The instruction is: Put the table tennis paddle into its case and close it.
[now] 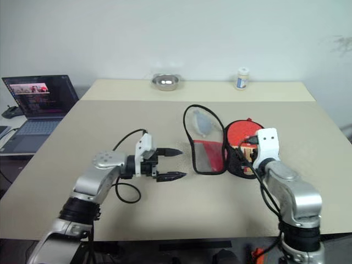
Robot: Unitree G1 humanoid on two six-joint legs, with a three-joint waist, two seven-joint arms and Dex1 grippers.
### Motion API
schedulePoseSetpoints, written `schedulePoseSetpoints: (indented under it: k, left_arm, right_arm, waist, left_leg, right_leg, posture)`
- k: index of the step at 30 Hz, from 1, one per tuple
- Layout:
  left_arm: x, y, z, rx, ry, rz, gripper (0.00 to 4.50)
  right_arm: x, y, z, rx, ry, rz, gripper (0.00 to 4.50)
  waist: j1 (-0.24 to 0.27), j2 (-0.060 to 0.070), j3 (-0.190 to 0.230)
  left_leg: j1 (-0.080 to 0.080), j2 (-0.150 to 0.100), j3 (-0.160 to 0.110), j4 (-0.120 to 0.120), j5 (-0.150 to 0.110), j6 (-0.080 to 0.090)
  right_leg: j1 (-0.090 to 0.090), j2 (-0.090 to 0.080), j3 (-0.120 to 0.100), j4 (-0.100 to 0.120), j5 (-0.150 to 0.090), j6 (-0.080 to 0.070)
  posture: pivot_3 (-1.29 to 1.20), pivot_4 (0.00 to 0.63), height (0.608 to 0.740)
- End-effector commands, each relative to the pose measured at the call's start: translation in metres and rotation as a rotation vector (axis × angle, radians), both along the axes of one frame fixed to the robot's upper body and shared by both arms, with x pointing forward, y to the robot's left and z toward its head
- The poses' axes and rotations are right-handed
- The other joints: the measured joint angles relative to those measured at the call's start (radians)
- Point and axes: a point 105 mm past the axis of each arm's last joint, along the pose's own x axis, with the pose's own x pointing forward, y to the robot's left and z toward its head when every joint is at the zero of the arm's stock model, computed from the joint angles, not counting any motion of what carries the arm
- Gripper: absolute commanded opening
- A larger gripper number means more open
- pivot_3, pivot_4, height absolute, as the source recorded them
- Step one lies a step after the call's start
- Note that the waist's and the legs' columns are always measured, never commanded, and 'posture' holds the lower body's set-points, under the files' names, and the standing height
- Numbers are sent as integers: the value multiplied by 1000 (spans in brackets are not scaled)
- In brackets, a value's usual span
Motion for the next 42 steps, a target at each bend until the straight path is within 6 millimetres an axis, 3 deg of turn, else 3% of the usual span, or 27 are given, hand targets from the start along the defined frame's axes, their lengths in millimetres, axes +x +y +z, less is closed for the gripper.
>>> schedulePoseSetpoints:
  k: [1, 6, 8, 10, 19, 24, 27, 32, 38, 42]
  left_arm:
    - [6, 14, 7, 1, -31, 46, 4500]
    - [23, 21, -7, 43, -17, 136, 4500]
    - [31, 19, -13, 73, -30, 170, 4115]
    - [36, 15, -16, 86, -39, 174, 3525]
    - [59, -18, -14, 82, -90, 162, 83]
    - [73, -21, 1, 51, -124, 174, 16]
    - [82, -36, 18, 17, -163, 160, 16]
    - [88, -85, 40, -47, -214, 102, 16]
    - [71, -157, 61, -137, -236, -26, 16]
    - [64, -182, 61, -150, -237, -44, 16]
  right_arm:
    - [-29, 14, 21, 2, -65, 266, 4477]
    - [-57, 15, 33, -2, -43, 474, 4477]
    - [-63, 14, 38, 2, -43, 511, 4500]
    - [-68, 13, 40, -2, -32, 537, 4500]
    - [-78, -19, 54, -94, -40, 482, 4500]
    - [-84, -32, 51, -159, -15, 449, 4500]
    - [-91, -35, 50, -157, 12, 455, 4500]
    - [-95, -41, 53, -167, 26, 443, 4500]
    - [-94, -48, 58, -184, 23, 415, 4500]
    - [-93, -51, 57, -187, 26, 395, 4500]
  waist:
    - [0, 0, 0]
    - [2, -1, 1]
    - [4, -2, 1]
    - [6, -3, 1]
    - [24, -4, 1]
    - [27, -5, 2]
    - [30, -6, 2]
    - [34, -7, 3]
    - [37, -8, 3]
    - [31, -8, 3]
  left_leg:
    - [0, 0, 0, 0, 0, 0]
    - [1, 0, -1, 0, 0, 0]
    - [1, 0, -1, 1, 0, 0]
    - [1, 0, -2, 1, 0, 0]
    - [0, -1, -1, 1, 0, 0]
    - [0, -1, -1, 2, 0, 0]
    - [0, -1, -2, 2, 0, 0]
    - [-2, -2, -2, 3, 0, 0]
    - [-4, -3, -3, 3, 0, 0]
    - [-4, -3, -2, 3, 0, 0]
  right_leg:
    - [0, 0, 0, 0, 0, 0]
    - [1, 1, -1, 0, -2, 4]
    - [1, 1, -1, 0, -2, 4]
    - [2, 1, -1, 0, -2, 4]
    - [2, 0, -1, 0, -1, 3]
    - [2, 1, -1, 0, -2, 3]
    - [2, 1, -2, 0, -2, 4]
    - [2, 1, -2, -1, -2, 5]
    - [1, 0, -3, -3, -1, 5]
    - [1, 1, -2, -3, -2, 6]
  posture:
    - [0, 150, 740]
    - [0, 150, 740]
    - [0, 150, 740]
    - [0, 150, 740]
    - [0, 150, 740]
    - [0, 150, 740]
    - [0, 150, 740]
    - [0, 150, 740]
    - [0, 150, 740]
    - [0, 150, 740]
